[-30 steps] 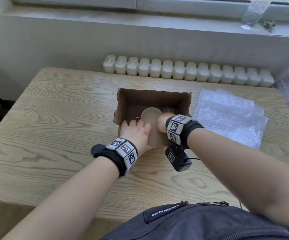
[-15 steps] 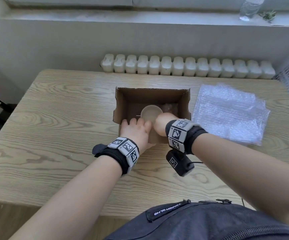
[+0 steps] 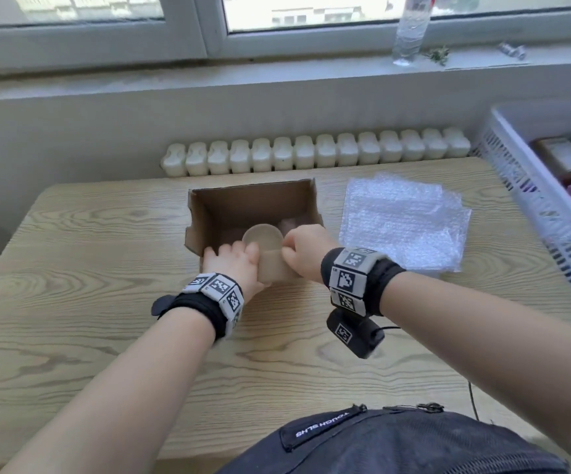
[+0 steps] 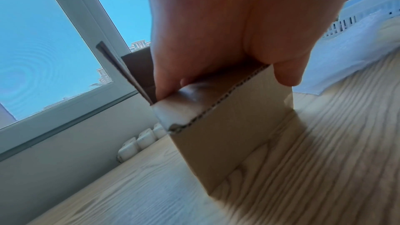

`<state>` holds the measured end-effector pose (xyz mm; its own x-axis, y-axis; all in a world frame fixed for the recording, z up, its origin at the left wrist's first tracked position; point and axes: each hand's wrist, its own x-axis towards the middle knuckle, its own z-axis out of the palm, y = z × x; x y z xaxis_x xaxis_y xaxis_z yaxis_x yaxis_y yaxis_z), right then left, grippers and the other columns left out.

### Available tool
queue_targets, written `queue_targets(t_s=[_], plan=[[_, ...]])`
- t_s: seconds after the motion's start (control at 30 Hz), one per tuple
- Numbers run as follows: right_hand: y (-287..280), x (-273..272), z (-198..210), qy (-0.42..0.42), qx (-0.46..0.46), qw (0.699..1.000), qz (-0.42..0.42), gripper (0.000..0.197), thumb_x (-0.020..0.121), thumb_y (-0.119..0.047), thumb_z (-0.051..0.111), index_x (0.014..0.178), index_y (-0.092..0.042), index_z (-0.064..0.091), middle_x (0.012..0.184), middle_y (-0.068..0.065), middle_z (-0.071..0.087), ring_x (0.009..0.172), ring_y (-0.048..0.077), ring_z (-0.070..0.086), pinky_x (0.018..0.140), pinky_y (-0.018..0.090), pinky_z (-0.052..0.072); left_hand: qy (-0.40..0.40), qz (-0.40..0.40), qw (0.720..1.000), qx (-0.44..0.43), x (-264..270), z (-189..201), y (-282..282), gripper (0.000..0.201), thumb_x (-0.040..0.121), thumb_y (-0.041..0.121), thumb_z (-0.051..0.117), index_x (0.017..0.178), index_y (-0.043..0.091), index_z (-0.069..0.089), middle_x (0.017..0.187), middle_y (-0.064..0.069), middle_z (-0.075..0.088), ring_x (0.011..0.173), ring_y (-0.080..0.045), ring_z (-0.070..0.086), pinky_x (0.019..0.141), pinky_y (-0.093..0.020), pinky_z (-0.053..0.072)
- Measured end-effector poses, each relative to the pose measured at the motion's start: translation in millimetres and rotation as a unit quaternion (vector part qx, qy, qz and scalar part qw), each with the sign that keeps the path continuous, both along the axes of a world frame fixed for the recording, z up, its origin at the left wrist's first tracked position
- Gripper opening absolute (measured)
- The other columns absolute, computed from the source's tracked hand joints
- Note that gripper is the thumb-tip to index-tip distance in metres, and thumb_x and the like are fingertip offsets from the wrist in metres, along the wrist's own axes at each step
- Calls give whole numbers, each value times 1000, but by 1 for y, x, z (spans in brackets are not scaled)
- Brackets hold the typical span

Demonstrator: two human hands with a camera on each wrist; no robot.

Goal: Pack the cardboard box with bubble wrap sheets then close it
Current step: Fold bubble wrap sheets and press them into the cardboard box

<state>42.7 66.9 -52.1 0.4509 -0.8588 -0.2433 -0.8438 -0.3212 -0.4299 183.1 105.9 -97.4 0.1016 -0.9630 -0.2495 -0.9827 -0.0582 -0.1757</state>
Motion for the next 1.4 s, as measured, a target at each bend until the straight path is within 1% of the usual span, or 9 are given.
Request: queue_targets(t_s=[0.2, 0.3, 0.4, 0.5, 0.6, 0.77, 1.0, 1.2, 1.4], plan=[[-4, -59, 13, -166, -23, 981, -98, 22, 88, -19, 50, 86, -6, 68, 85, 8, 67, 80, 23, 61, 75, 35, 52, 5, 30, 999, 23, -5, 18, -18, 59, 84, 55, 55, 125, 16, 42, 125, -7, 50, 117, -29, 50, 97, -46, 37], [-19, -87, -3, -19, 2, 995, -97, 28, 88, -26, 49, 70, -9, 62, 91, 8, 63, 84, 26, 60, 69, 31, 51, -1, 20, 999, 44, -15, 30, -25, 66, 79, 56, 60, 129, 17, 42, 126, -8, 47, 118, -30, 49, 97, -46, 37], [-31, -102, -26, 219, 93, 970, -48, 41, 89, -44, 48, 92, -10, 70, 141, 5, 41, 121, 27, 49, 96, 37, 45, 47, -11, 998, 34, -36, 42, -32, 96, 70, 63, 65, 145, 20, 23, 137, -7, 40, 125, -28, 45, 102, -45, 37], [-33, -111, -38, 299, 130, 945, -23, 34, 96, -27, 44, 72, -7, 57, 92, 4, 57, 78, 17, 56, 74, 31, 45, 115, -42, 991, -48, -66, 56, -35, 108, 73, 67, 59, 151, 16, 4, 150, -7, 28, 134, -26, 36, 110, -42, 32], [-39, -117, -36, 262, 109, 957, -58, 36, 92, -5, 47, 57, -10, 41, 60, 3, 41, 52, 17, 41, 64, 28, 40, 171, -62, 976, -116, -90, 69, -39, 97, 83, 58, 54, 151, 14, 0, 154, -7, 20, 141, -24, 24, 116, -37, 21], [-54, -135, -11, 109, 26, 983, -144, 33, 89, 4, 44, 110, -6, 68, 119, 10, 64, 110, 26, 62, 93, 33, 52, 211, -91, 962, -147, -111, 85, -56, 81, 90, 47, 52, 151, 15, 8, 156, -8, 20, 144, -23, 18, 117, -35, 18], [-73, -146, 78, -170, -203, 944, -196, 35, 75, 8, 44, 67, -17, 67, 77, -1, 62, 79, 18, 61, 79, 29, 51, 315, -56, 942, -104, -117, 117, -92, 93, 78, 36, 72, 150, 19, 15, 155, -3, 24, 143, -21, 23, 115, -34, 22], [-81, -141, 148, -241, -245, 923, -172, 27, 82, 4, 48, 78, -13, 69, 86, 0, 64, 80, 12, 56, 79, 21, 44, 525, 7, 838, -150, -108, 150, -112, 4, 84, 22, 69, 85, 20, 65, 87, 2, 66, 83, -16, 62, 73, -27, 49], [-95, -150, 164, -211, -167, 908, -322, 45, 83, -36, 59, 122, -23, 41, 120, 9, 48, 106, 26, 51, 91, 37, 42, 629, 68, 755, -174, -80, 184, -107, 13, 90, 18, 61, 103, 16, 61, 97, -2, 63, 89, -15, 58, 66, -20, 44]])
